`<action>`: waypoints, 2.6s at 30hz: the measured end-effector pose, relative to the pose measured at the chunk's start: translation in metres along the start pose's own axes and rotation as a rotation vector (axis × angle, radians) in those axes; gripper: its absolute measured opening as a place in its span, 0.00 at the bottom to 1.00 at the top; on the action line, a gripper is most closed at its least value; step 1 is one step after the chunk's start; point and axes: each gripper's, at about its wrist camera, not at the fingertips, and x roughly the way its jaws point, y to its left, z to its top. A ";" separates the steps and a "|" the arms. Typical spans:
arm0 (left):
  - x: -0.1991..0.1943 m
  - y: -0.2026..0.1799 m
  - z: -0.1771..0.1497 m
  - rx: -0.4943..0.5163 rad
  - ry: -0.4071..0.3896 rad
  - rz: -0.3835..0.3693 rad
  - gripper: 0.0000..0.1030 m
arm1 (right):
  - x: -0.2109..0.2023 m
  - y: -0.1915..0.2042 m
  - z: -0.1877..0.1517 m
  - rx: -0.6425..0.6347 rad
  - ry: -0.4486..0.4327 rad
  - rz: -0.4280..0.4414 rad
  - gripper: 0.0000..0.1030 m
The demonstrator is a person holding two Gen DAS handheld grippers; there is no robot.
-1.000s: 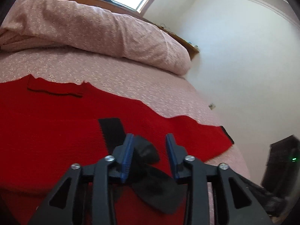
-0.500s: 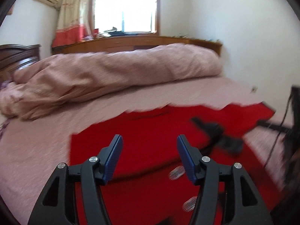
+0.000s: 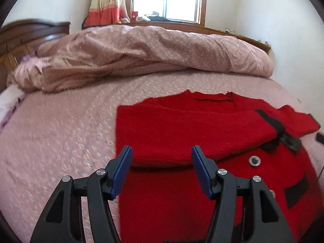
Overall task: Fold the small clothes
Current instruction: 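Reach the right tool to the other black-cuffed sleeve and grasp the cuff, then fold the held sleeve across the cardigan body with the right tool, then release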
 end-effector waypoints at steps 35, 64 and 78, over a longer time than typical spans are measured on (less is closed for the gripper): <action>0.002 0.069 0.007 -0.290 -0.059 0.106 0.53 | -0.019 -0.323 0.057 0.669 -0.252 -0.067 1.00; 0.010 0.042 0.010 -0.073 -0.066 0.127 0.53 | -0.009 -0.345 0.044 0.823 -0.299 -0.124 0.10; 0.010 0.049 0.024 -0.099 -0.083 0.101 0.53 | -0.056 -0.055 0.170 0.101 -0.464 -0.064 0.09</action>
